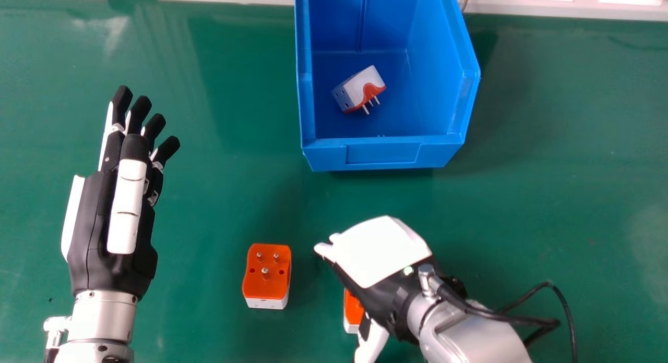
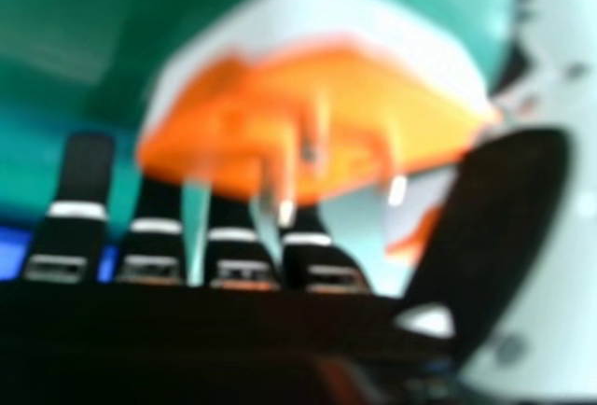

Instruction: Pick all objects and put in blue box

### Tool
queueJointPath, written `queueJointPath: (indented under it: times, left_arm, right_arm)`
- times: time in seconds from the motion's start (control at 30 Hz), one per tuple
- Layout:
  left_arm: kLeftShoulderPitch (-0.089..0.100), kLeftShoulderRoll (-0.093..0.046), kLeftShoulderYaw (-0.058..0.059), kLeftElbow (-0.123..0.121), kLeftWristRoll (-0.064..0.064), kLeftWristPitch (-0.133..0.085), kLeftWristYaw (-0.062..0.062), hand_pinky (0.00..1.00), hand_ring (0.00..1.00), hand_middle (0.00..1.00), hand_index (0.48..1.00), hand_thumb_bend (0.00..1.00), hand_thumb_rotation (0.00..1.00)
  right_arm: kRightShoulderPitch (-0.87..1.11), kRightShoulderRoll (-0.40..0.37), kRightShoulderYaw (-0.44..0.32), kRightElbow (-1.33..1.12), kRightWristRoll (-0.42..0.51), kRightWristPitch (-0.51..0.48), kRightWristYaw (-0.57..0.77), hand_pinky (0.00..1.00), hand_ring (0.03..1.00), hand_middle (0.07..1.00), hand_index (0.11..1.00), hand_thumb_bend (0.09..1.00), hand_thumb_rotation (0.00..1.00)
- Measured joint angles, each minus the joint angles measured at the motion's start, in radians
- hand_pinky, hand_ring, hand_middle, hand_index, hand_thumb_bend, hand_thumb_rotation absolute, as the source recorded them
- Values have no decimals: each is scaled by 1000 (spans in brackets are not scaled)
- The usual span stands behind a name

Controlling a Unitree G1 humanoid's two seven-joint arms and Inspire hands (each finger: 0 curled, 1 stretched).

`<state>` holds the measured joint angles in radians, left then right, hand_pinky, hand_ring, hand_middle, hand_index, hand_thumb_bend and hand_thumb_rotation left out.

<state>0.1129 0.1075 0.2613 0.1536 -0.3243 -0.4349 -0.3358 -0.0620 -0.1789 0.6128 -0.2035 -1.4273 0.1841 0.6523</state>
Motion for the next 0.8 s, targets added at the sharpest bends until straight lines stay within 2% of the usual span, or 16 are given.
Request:
queueJointPath:
  times: [0.03, 0.1, 0.13, 0.23, 0.27, 0.37, 0.4, 0.47, 0.5, 0.6, 0.63, 0.8]
  left_arm:
    - [0, 0, 0, 0, 0, 0, 0, 926, 969, 991, 989, 722, 814]
    - [1, 0, 0, 0, 0, 0, 0, 926, 969, 991, 989, 722, 814]
    - [1, 0, 0, 0, 0, 0, 0, 927, 969, 991, 990, 723, 815]
    - [1, 0, 0, 0, 0, 0, 1, 927, 969, 991, 990, 723, 815]
    - [1, 0, 0, 0, 0, 0, 1, 927, 969, 991, 989, 721, 815]
    - [1, 0, -1, -1, 0, 0, 1, 927, 969, 991, 989, 721, 815]
    - [1, 0, -1, -1, 0, 0, 1, 927, 970, 991, 989, 720, 815]
    - [2, 0, -1, -1, 0, 0, 1, 927, 970, 991, 989, 720, 815]
    - [2, 0, 0, -2, 0, 0, 1, 928, 970, 991, 990, 721, 814]
    - [2, 0, 0, -3, 0, 0, 1, 928, 970, 991, 990, 721, 814]
    - [2, 0, -1, -3, 0, 0, 0, 927, 969, 991, 989, 722, 814]
    - [2, 0, -1, -3, -1, 0, -1, 927, 969, 991, 989, 724, 813]
  right_arm:
    - [-3, 0, 0, -1, 0, 4, 7, 539, 679, 736, 764, 695, 190]
    - [-5, 1, 1, -2, 2, 13, 12, 539, 679, 736, 764, 695, 190]
    - [-7, 3, 1, -3, 3, 17, 11, 458, 583, 683, 709, 662, 152]
    - [-5, 1, 2, -4, 10, 22, 10, 458, 583, 683, 709, 662, 152]
    - [-5, 1, 1, -4, 14, 23, 8, 390, 504, 640, 665, 635, 121]
    - [-5, 1, 1, -6, 23, 26, 2, 390, 504, 640, 665, 635, 121]
    - [-5, 1, 1, -10, 24, 27, 0, 340, 445, 606, 630, 614, 97]
    - [-3, -1, 0, -14, 30, 29, 1, 340, 445, 606, 630, 614, 97]
    - [-2, -4, 0, -16, 38, 29, 1, 299, 398, 579, 601, 596, 77]
    - [0, -11, 1, -21, 51, 28, -2, 299, 398, 579, 601, 596, 77]
    - [0, -11, 1, -21, 53, 28, -9, 271, 365, 557, 579, 582, 62]
    - [2, -16, 3, -21, 56, 30, -13, 248, 339, 540, 561, 571, 49]
